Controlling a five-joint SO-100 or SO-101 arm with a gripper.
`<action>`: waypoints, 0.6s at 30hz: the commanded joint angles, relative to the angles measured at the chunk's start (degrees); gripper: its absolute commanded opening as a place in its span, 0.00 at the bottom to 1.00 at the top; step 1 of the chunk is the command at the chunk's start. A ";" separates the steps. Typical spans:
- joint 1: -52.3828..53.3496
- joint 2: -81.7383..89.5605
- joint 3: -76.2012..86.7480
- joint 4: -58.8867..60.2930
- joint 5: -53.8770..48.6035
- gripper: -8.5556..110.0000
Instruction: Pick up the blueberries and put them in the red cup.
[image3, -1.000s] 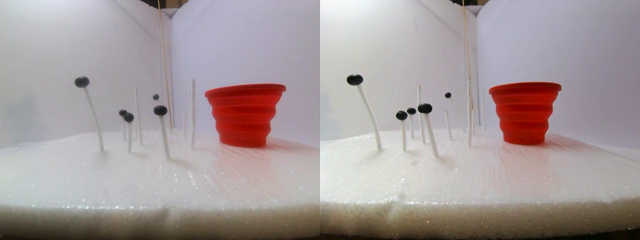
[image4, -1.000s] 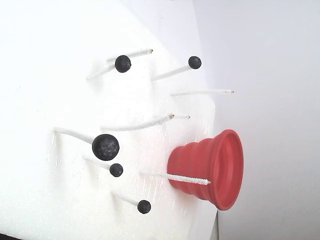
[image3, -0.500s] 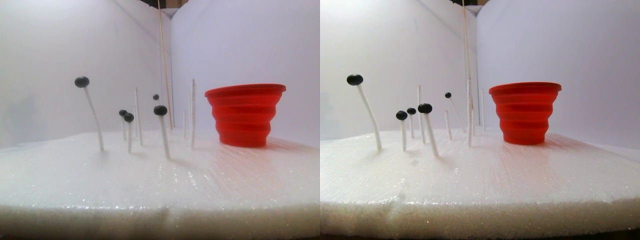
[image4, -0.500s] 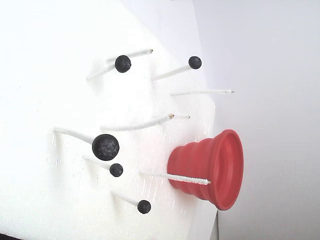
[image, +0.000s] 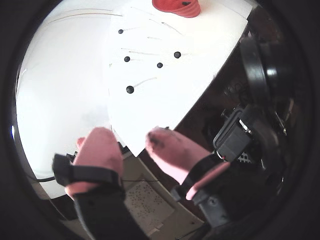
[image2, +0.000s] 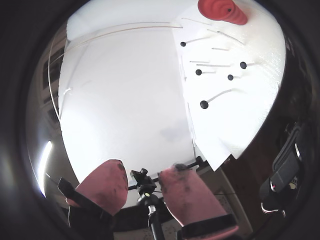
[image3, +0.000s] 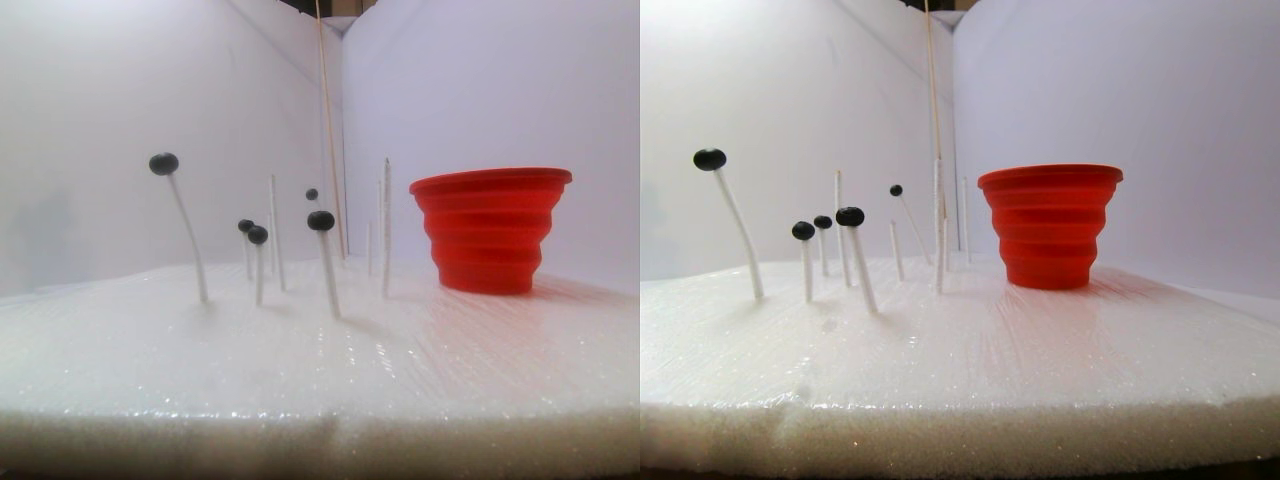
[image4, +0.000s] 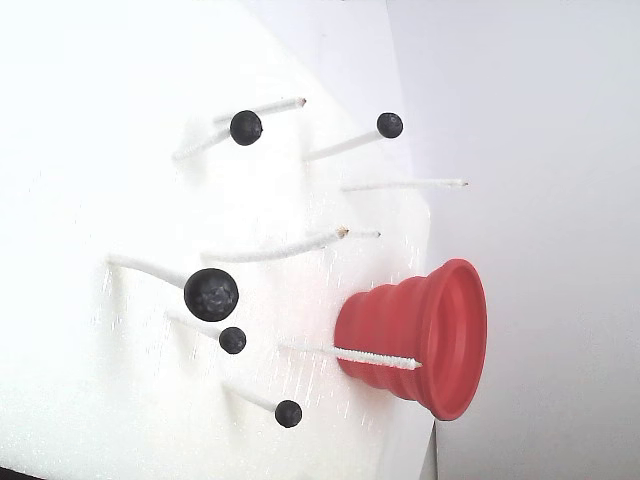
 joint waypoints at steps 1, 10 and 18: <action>-0.62 -0.70 -2.20 0.00 -0.35 0.18; -1.49 -0.88 -5.01 0.26 -3.60 0.18; -0.09 -2.02 -1.67 -6.15 -11.34 0.18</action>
